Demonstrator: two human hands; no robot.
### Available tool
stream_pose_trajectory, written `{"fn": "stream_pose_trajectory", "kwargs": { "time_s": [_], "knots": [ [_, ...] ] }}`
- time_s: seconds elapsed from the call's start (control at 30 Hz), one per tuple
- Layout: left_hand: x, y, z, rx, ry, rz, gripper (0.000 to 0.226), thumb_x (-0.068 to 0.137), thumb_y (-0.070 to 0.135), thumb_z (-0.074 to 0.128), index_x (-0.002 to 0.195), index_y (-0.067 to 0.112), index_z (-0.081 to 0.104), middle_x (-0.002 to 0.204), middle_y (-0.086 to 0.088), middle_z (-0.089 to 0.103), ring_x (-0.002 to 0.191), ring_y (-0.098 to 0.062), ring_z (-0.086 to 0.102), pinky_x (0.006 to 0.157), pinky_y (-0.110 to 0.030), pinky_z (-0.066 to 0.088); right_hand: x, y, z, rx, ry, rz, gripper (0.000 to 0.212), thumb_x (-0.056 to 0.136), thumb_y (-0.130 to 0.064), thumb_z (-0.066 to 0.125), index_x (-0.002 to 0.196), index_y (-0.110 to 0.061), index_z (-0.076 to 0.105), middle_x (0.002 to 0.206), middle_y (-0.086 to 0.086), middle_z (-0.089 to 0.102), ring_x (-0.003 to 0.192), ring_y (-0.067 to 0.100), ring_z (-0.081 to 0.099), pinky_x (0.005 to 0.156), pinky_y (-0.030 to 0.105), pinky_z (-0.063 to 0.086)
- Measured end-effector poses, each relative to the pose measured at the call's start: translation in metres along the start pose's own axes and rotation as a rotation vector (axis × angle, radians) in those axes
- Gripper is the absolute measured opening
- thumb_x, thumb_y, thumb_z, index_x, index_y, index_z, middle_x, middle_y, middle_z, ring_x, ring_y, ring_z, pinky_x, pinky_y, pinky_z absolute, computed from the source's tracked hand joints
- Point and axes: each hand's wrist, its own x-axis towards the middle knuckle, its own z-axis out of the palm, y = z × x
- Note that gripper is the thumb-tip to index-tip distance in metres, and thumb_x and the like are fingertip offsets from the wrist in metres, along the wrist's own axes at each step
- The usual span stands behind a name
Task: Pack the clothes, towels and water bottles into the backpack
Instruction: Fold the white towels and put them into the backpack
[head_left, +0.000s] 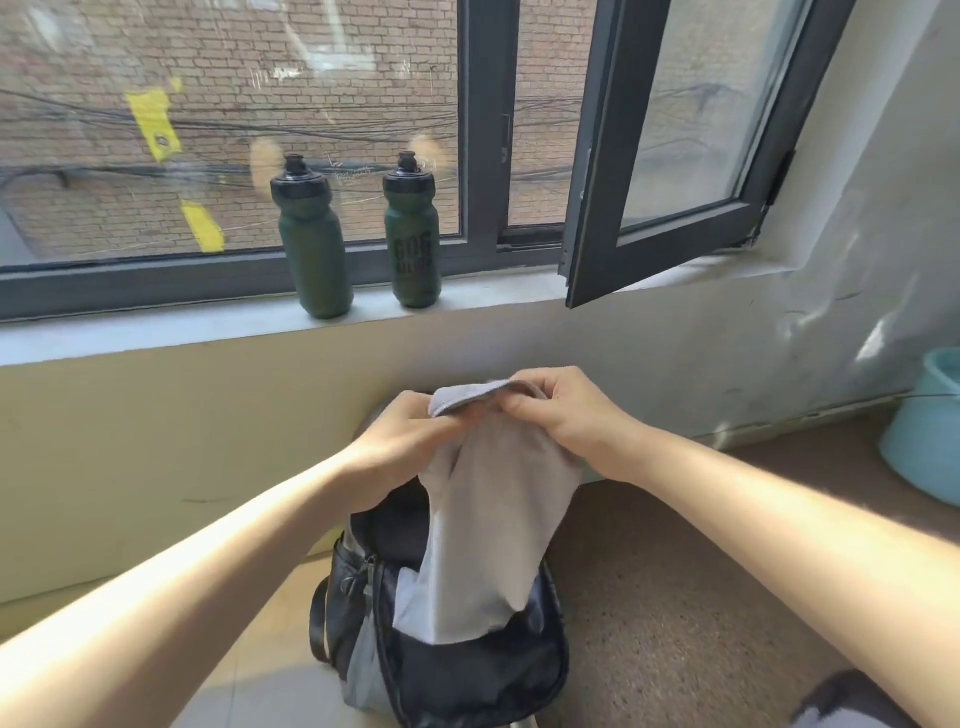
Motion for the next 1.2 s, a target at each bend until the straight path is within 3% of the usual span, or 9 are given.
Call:
{"fn": "stream_pose_trajectory", "kwargs": {
  "time_s": [0.13,0.33,0.57,0.77,0.87,0.93,1.07,1.13,1.2],
  "knots": [
    [0.005,-0.001,-0.01,0.079,0.101,0.05,0.019,0.092,0.025,0.078,0.082,0.009,0.08,0.075,0.0,0.073,0.067,-0.011,0.063,0.062,-0.026,0.049,0.01,0.007,-0.005,0.088,0.236,0.01,0.069,0.091,-0.051,0.064,0.091,0.018,0.053,0.078,0.01,0.05,0.073,0.022,0.044,0.068,0.036,0.036],
    [0.017,-0.015,-0.032,0.273,0.188,0.003,0.022,0.086,0.028,0.084,0.071,0.014,0.076,0.058,0.007,0.058,0.052,-0.005,0.048,0.048,-0.018,0.034,0.019,0.01,-0.023,0.117,0.515,0.008,0.08,0.076,-0.069,0.07,0.076,0.008,0.05,0.076,0.005,0.046,0.071,0.02,0.041,0.066,0.037,0.035],
    [0.016,-0.038,-0.055,0.429,0.021,-0.123,0.056,0.076,0.05,0.074,0.082,-0.005,0.065,0.071,-0.003,0.052,0.068,-0.015,0.044,0.068,-0.032,0.028,0.014,-0.002,-0.051,-0.03,0.808,-0.055,0.051,0.1,-0.032,0.064,0.061,-0.024,0.031,0.06,-0.008,0.029,0.049,0.003,0.023,0.048,0.022,0.025],
    [0.013,-0.069,-0.073,0.692,0.008,-0.279,0.042,0.097,0.026,0.068,0.061,0.016,0.048,0.058,0.003,0.035,0.058,-0.018,0.03,0.056,-0.032,0.018,0.012,0.009,-0.067,-0.064,0.952,-0.016,0.055,0.1,-0.029,0.062,0.061,-0.023,0.023,0.06,-0.007,0.023,0.05,0.006,0.018,0.05,0.028,0.019],
    [0.014,-0.058,-0.066,0.545,0.089,-0.138,0.039,0.101,0.027,0.062,0.068,0.015,0.048,0.065,-0.001,0.032,0.062,-0.018,0.028,0.055,-0.032,0.017,0.012,0.011,-0.071,-0.167,0.821,-0.002,0.04,0.092,-0.035,0.068,0.067,-0.009,0.051,0.065,-0.002,0.047,0.062,0.012,0.042,0.061,0.03,0.035],
    [0.013,-0.04,-0.054,0.466,0.097,-0.002,0.041,0.102,0.032,0.061,0.067,0.016,0.047,0.067,0.001,0.031,0.062,-0.016,0.027,0.051,-0.03,0.018,0.005,0.002,-0.062,-0.243,0.567,0.024,0.025,0.088,-0.037,0.077,0.099,-0.016,0.07,0.086,-0.004,0.068,0.08,0.005,0.063,0.074,0.021,0.046],
    [0.005,-0.001,-0.025,0.471,-0.037,0.225,0.048,0.102,0.033,0.065,0.064,0.01,0.047,0.063,0.005,0.031,0.059,-0.01,0.028,0.052,-0.027,0.02,-0.015,-0.023,-0.023,-0.293,0.022,0.039,0.066,0.083,-0.032,0.082,0.141,-0.03,0.052,0.11,-0.003,0.074,0.086,-0.008,0.066,0.072,0.0,0.044],
    [0.001,0.012,-0.015,0.455,-0.117,0.298,0.043,0.099,0.04,0.068,0.072,0.006,0.064,0.063,-0.003,0.038,0.062,-0.011,0.033,0.056,-0.03,0.024,-0.016,-0.025,-0.003,-0.38,-0.125,0.031,0.056,0.085,-0.032,0.081,0.137,-0.031,0.06,0.12,-0.022,0.064,0.097,-0.01,0.063,0.077,0.0,0.044],
    [-0.001,0.018,-0.01,0.43,-0.136,0.334,0.037,0.093,0.048,0.07,0.086,0.013,0.077,0.068,-0.013,0.054,0.066,-0.013,0.04,0.061,-0.033,0.029,-0.014,-0.022,0.005,-0.402,-0.195,0.042,0.007,0.089,-0.025,0.076,0.096,-0.029,0.074,0.083,-0.029,0.064,0.074,-0.008,0.059,0.067,0.006,0.041]
  ]
}}
